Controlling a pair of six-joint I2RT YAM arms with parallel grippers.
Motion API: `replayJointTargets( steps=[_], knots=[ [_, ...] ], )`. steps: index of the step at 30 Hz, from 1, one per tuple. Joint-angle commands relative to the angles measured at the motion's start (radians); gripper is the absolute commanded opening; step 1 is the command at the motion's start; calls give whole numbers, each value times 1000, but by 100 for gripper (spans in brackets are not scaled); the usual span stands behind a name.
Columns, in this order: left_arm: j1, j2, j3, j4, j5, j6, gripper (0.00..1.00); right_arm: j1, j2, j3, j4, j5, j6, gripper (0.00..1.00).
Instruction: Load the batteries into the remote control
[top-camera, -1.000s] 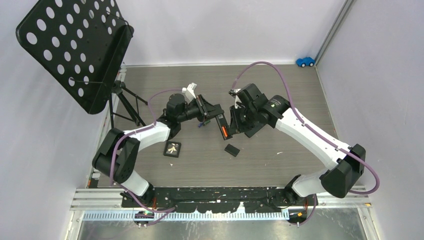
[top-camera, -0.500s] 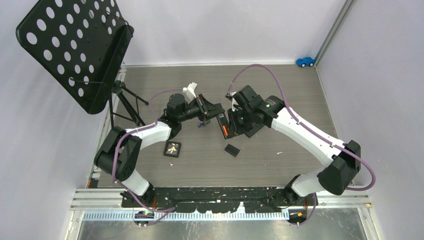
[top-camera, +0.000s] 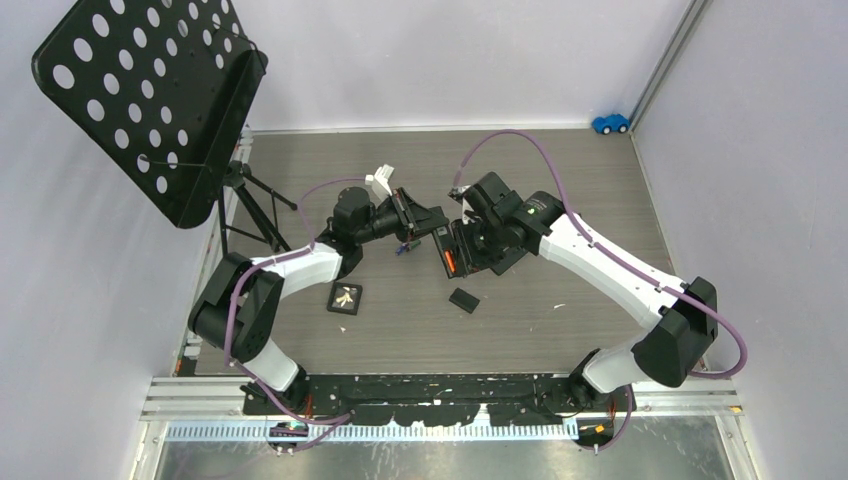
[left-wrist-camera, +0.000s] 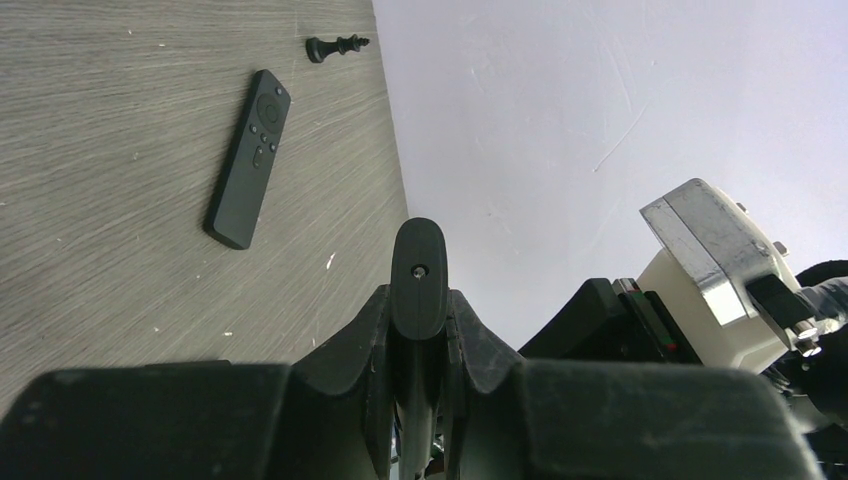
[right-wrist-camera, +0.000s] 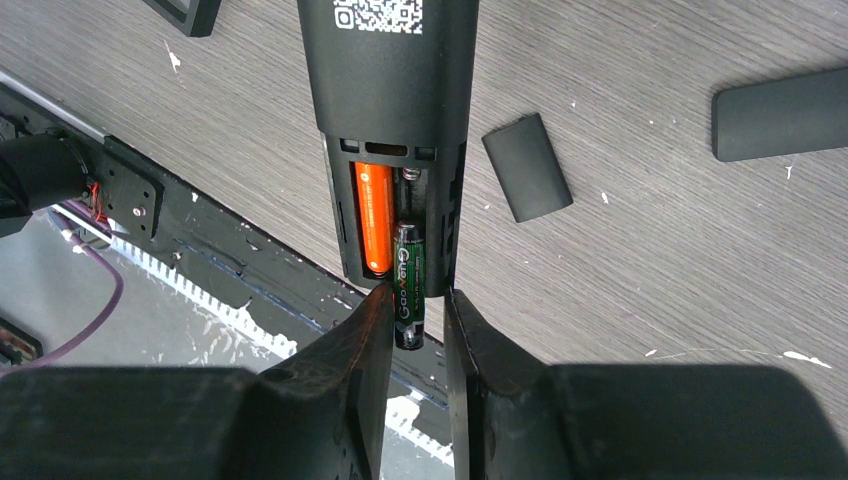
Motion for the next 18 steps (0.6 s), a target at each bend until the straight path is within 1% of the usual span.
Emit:
replayJointTargets(
  steps=[1,2,3,6,8,11,14,18],
  knots=[
    [-1,-16,19,108,37,-64,0,6,-20,17,35,16,24,31],
    [-2,-14,18,113,37,-75,0,6,-22,18,37,13,28,33],
    [-2,-9,18,118,36,-89,0,6,-27,17,40,12,34,36],
    [-2,-1,17,153,36,-131,0,6,-63,4,66,27,60,49],
    [-2,0,18,181,38,-158,0,6,-103,-21,99,58,98,52],
    [-2,-11,20,187,35,-172,0,6,-185,-73,179,71,160,56],
    [-2,-19,24,191,34,-203,0,6,-269,-144,287,88,239,64],
    [-2,-29,29,198,25,-271,0,6,-376,-238,402,161,367,75]
  ],
)
